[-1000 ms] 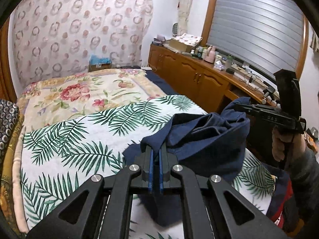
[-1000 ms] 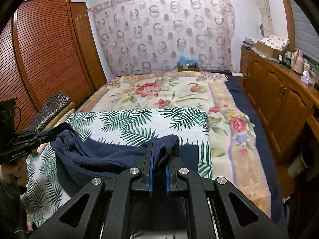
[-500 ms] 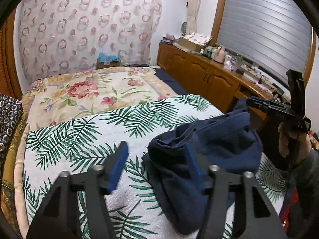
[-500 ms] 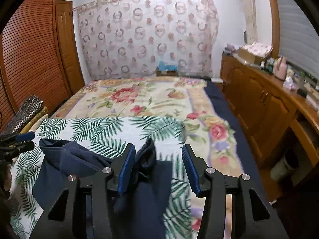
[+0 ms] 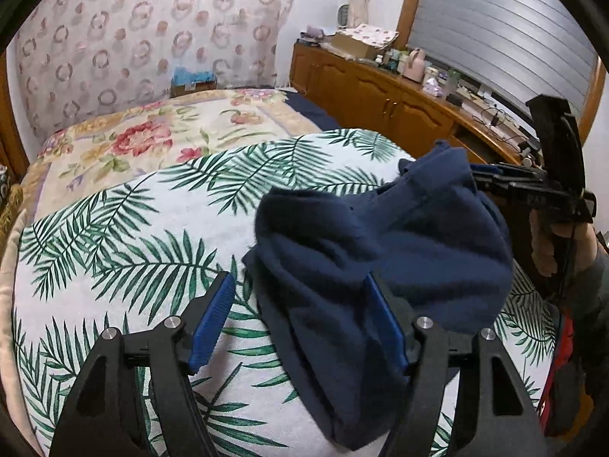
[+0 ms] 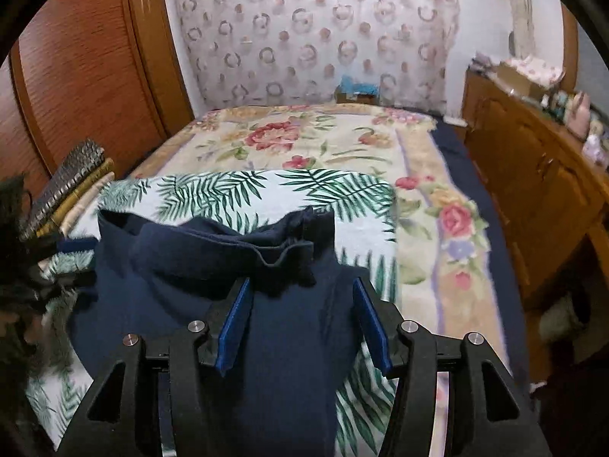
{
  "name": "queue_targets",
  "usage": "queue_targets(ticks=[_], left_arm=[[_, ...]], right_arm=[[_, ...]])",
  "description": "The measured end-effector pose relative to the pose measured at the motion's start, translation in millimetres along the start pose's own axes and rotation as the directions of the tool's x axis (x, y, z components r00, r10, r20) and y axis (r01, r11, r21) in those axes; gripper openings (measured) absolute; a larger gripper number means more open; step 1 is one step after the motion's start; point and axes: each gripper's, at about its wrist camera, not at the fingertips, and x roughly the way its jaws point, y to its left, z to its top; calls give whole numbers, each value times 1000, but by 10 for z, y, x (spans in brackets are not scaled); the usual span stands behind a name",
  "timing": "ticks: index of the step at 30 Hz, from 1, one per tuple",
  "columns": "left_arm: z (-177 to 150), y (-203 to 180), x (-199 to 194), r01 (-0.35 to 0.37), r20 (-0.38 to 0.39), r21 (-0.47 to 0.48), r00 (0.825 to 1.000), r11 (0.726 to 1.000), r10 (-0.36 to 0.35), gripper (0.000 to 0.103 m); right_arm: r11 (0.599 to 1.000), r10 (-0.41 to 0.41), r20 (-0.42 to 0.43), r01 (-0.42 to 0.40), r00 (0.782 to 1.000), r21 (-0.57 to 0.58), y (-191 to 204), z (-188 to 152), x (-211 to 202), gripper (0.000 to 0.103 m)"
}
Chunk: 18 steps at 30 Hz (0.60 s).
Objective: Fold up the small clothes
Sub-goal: 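Lift the hem with both grippers and fold it toward the collar, then grasp the folded navy shirt with both grippers and lift it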
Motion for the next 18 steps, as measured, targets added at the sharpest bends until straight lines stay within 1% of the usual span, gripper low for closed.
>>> queue_targets(ticks=[1, 3, 4, 6, 7, 9, 10, 12, 16, 17, 18], left_arm=[[4, 15, 6, -2, -3, -6, 1000, 1000, 2, 71], [-3, 55, 20, -2, -5, -17, 1000, 1000, 2, 71], [-3, 64, 28, -2, -7, -21, 1000, 1000, 2, 71], [1, 65, 50, -7, -10, -21, 1000, 1000, 7, 71], [0, 65, 59, -12, -11, -20, 1000, 1000, 12, 71], [-5, 69, 91, -43, -19, -17, 999, 999, 43, 71], [-3, 78, 111, -61, -24, -18, 998, 998, 60, 71], [8, 117, 147, -60, -34, -34, 998, 998, 59, 71], [28, 127, 219, -43, -61, -44, 997, 998, 40, 71], [39, 125, 242, -39, -69, -44, 997, 998, 35, 71], [47, 120, 257, -35, -73, -43, 997, 998, 32, 71]], right_arm=[[1000, 20, 3, -20, 1000, 10, -10, 15, 12, 49], [997, 80, 7, -80, 997, 14, -39, 22, 10, 16], [994, 106, 8, -106, 994, 12, -71, 13, 4, 9], [991, 132, 25, -132, 991, 12, -82, 7, -6, 7], [993, 116, 41, -117, 992, 24, -148, 4, -43, 6], [997, 32, 58, -36, 998, 70, -238, -13, -60, 6], [996, 25, 51, -30, 998, 87, -341, -35, -69, 6], [994, -17, 21, 15, 1000, 106, -379, -64, 0, 6], [994, -36, 0, 36, 999, 104, -256, -43, 29, 6], [994, -46, -8, 46, 999, 94, -229, -32, 20, 10], [994, -56, -15, 57, 998, 88, -218, -20, 11, 19]])
